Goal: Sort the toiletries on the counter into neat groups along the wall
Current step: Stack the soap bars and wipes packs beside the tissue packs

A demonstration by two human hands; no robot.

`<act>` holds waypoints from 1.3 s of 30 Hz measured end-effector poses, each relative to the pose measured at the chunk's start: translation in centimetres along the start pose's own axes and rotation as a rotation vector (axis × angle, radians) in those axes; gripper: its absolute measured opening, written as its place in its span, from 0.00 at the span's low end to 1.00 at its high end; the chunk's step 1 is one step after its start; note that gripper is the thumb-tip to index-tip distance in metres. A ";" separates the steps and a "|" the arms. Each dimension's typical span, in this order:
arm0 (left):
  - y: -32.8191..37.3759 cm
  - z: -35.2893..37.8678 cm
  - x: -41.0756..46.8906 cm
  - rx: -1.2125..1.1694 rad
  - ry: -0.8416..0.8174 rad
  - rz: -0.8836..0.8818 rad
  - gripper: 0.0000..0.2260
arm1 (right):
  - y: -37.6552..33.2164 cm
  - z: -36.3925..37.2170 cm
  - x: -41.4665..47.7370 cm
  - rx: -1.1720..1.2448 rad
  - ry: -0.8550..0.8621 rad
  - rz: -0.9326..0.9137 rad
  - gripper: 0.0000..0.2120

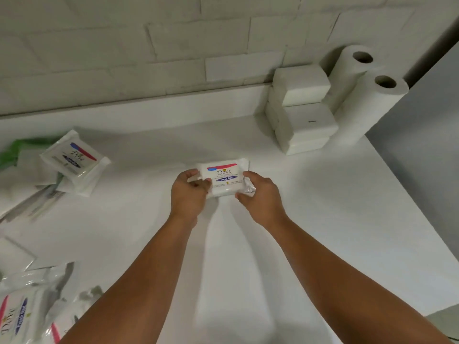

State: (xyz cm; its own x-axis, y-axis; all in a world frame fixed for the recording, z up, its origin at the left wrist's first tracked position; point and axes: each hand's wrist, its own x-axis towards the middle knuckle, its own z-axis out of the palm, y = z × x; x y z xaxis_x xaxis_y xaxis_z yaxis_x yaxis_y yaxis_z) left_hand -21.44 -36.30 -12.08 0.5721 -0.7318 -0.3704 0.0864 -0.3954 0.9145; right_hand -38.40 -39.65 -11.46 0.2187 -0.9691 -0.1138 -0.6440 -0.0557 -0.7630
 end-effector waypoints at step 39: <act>4.0 11.5 11.3 0.598 0.027 0.542 0.24 | 1.3 -1.8 17.0 -0.350 -0.099 -0.018 0.32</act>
State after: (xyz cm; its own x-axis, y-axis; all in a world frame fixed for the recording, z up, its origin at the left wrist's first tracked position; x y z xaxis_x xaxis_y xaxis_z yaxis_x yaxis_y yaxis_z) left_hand -24.00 -52.55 -14.53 0.4289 -0.8965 0.1108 -0.6557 -0.2246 0.7208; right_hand -36.81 -56.64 -13.26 0.2914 -0.9403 -0.1760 -0.8475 -0.1685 -0.5033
